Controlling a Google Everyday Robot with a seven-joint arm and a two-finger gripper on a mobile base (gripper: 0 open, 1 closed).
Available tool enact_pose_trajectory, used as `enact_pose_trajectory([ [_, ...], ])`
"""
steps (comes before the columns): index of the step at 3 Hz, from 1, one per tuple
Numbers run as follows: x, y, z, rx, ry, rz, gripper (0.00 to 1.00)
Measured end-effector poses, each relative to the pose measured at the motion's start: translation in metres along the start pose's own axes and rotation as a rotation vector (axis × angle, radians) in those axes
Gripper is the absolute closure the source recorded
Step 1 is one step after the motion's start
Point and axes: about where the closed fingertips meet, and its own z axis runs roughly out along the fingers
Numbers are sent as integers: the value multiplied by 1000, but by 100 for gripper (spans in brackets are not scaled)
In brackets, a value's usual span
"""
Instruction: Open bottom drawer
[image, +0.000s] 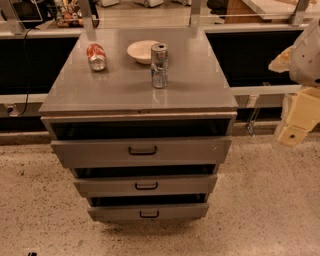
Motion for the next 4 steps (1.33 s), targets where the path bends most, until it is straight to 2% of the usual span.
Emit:
enact_pose_trajectory([
  [1, -3, -2, 2, 3, -3, -1, 0],
  [2, -26, 2, 47, -28, -49, -32, 0],
  [3, -59, 36, 116, -91, -164, -117, 0],
  [4, -71, 54, 144, -98, -197, -165, 0],
])
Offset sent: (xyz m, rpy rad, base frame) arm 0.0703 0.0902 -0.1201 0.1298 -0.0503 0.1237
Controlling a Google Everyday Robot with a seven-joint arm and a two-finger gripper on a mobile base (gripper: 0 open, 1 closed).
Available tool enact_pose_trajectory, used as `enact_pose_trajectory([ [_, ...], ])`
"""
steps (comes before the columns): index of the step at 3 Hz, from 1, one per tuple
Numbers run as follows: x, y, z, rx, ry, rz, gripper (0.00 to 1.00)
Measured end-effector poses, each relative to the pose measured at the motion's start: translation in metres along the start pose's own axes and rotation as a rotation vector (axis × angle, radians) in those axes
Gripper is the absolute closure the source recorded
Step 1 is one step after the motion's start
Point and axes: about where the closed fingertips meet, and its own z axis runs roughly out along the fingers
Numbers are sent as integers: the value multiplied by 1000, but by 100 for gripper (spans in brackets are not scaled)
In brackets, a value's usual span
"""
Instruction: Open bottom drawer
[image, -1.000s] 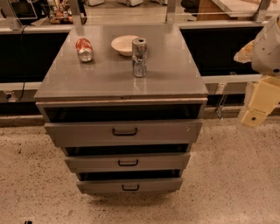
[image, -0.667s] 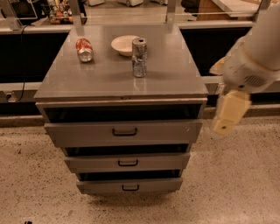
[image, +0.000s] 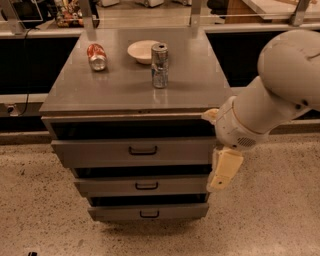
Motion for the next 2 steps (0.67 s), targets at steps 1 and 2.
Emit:
enact_pose_trajectory([
  [1, 5, 3, 7, -52, 20, 22, 0],
  [2, 24, 31, 45, -111, 5, 27, 0],
])
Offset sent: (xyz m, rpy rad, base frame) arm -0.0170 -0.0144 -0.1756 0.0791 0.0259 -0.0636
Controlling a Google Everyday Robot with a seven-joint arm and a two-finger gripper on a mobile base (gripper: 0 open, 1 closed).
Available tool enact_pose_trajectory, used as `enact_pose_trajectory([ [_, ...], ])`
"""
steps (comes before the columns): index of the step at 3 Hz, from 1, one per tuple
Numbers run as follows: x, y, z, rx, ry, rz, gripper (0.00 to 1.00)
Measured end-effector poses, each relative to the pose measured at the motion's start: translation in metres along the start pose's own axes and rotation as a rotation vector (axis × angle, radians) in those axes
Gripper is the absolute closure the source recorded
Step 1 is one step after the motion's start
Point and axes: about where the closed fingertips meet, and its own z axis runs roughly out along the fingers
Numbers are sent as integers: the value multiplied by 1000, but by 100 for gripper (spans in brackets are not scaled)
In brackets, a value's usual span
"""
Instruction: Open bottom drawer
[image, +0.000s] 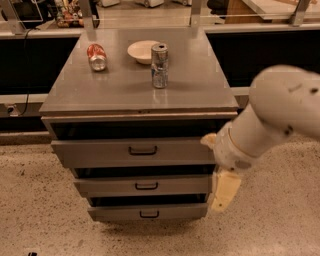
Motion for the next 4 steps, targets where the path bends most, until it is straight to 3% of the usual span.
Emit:
enact_pose_trajectory([
  [1, 24, 48, 74, -52, -110, 17, 0],
  [2, 47, 71, 95, -22, -159, 40, 0],
  [3, 50, 66, 101, -19, -100, 41, 0],
  [4, 53, 73, 143, -36, -120, 57, 0],
])
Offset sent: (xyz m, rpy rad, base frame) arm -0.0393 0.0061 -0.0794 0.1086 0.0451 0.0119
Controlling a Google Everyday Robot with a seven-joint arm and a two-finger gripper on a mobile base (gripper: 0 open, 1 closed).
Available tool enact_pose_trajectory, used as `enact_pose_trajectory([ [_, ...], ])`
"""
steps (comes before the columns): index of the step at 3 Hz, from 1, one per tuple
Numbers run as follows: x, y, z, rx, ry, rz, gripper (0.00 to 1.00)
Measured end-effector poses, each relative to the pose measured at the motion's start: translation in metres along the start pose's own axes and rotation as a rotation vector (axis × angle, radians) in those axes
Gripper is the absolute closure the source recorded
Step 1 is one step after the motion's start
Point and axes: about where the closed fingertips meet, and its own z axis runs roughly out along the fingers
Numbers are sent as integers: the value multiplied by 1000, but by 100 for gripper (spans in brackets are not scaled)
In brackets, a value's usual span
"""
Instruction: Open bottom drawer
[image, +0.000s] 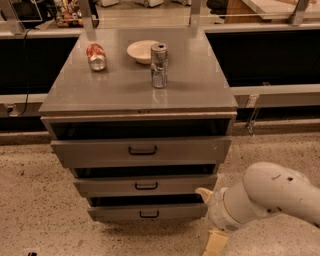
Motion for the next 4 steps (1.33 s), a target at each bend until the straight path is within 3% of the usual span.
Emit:
enact_pose_trajectory([
  [1, 3, 0, 64, 22, -112, -40, 0],
  [2, 4, -12, 98, 60, -182, -38, 0],
  [3, 4, -12, 99, 61, -183, -37, 0],
  [4, 8, -22, 125, 83, -233, -50, 0],
])
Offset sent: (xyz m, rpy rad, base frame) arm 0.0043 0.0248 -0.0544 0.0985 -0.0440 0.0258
